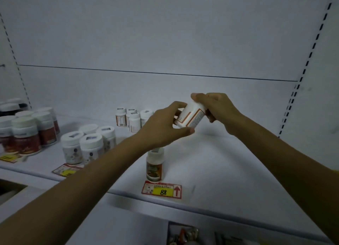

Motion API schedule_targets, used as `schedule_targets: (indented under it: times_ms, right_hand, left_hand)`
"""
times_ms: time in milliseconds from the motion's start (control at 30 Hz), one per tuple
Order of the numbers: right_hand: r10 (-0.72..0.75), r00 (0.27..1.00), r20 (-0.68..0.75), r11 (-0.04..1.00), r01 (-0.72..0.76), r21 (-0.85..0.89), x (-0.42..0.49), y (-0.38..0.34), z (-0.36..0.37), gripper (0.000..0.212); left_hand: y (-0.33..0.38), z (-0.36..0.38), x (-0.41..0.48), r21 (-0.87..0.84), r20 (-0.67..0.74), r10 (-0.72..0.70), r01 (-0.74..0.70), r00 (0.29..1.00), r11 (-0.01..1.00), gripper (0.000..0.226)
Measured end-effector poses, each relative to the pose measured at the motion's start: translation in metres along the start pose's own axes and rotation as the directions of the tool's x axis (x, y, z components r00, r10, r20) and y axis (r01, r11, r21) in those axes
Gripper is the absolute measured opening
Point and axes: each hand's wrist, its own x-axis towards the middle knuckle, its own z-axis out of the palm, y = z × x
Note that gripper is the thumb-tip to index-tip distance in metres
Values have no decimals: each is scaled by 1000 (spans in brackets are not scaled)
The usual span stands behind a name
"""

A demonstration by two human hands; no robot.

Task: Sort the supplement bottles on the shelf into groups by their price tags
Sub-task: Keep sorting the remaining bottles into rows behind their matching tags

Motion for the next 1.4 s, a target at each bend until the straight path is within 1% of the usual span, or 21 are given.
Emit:
schedule_targets:
  times_ms: [133, 233, 267, 333, 400, 467, 533, 633, 700, 733, 767, 833, 900, 1000, 1067, 1133, 1200, 1233, 1300, 1333, 1400]
  right_hand:
    - [11, 1000, -7, 994, -10, 110, -37, 2, -17, 42]
    - [20, 998, 57, 981, -31, 193, -64, 5, -12, 40]
    - [25, 996, 91, 975, -44, 217, -73, 8, -7, 41]
    - [43, 990, 135, 945, -84, 316, -91, 15, 4, 42]
    - [70, 984, 165, 867, -142, 477, -106, 21, 15, 38]
    - [96, 976, 195, 785, -195, 588, -116, 29, 21, 28]
    - [117, 968, 221, 757, -231, 612, -121, 36, 23, 21]
    - [131, 962, 239, 743, -255, 619, -126, 43, 23, 19]
    - [151, 960, 237, 707, -273, 653, -127, 47, 25, 21]
    - [166, 957, 236, 672, -285, 684, -128, 49, 27, 23]
    - [185, 954, 237, 631, -300, 715, -129, 49, 31, 25]
    - [216, 944, 251, 543, -329, 772, -131, 50, 39, 27]
    - [206, 933, 294, 451, -357, 818, -134, 52, 45, 32]
    - [175, 921, 349, 395, -391, 831, -138, 53, 45, 36]
    - [190, 918, 349, 420, -397, 816, -136, 55, 43, 38]
    - [244, 923, 298, 492, -383, 782, -132, 57, 39, 34]
    - [299, 930, 213, 587, -356, 727, -125, 61, 37, 28]
    - [326, 930, 172, 639, -351, 685, -122, 64, 37, 30]
    - [352, 929, 112, 750, -352, 561, -115, 70, 41, 40]
    - [347, 932, 101, 797, -350, 492, -112, 74, 44, 44]
    - [301, 947, 111, 871, -320, 372, -108, 76, 52, 44]
  left_hand:
    - [18, 20, -26, -169, -136, -20, -3, 991, 986, 64]
    - [27, 30, -41, -332, -203, -139, 65, 969, 941, 58]
    - [29, 34, -47, -347, -240, -170, 79, 956, 935, 57]
    - [32, 46, -59, -274, -335, -152, 58, 930, 960, 57]
    - [34, 61, -71, -148, -428, -86, 24, 899, 989, 59]
    - [34, 74, -78, -79, -489, -61, 26, 870, 997, 61]
    - [33, 85, -85, -112, -493, -93, 42, 865, 993, 62]
    - [31, 94, -97, -244, -438, -173, 68, 882, 967, 58]
    - [30, 98, -103, -279, -433, -196, 76, 880, 957, 52]
    - [28, 98, -105, -246, -459, -176, 65, 871, 967, 49]
    - [25, 98, -106, -158, -505, -125, 51, 854, 986, 46]
    - [16, 100, -105, 150, -584, 79, 12, 808, 989, 45]
    - [7, 103, -106, 379, -585, 263, -28, 767, 925, 41]
    - [-1, 105, -110, 509, -549, 398, -84, 735, 857, 41]
    - [-4, 103, -112, 512, -520, 419, -121, 744, 850, 48]
    - [-9, 100, -117, 437, -511, 368, -134, 777, 889, 56]
    - [-19, 97, -124, 261, -562, 204, -62, 801, 963, 72]
    - [-26, 96, -127, 154, -592, 86, 8, 801, 988, 81]
    - [-38, 93, -132, -26, -594, -149, 167, 791, 986, 95]
    - [-44, 91, -132, -70, -554, -241, 243, 797, 967, 98]
    - [-50, 84, -127, -46, -438, -340, 357, 832, 933, 101]
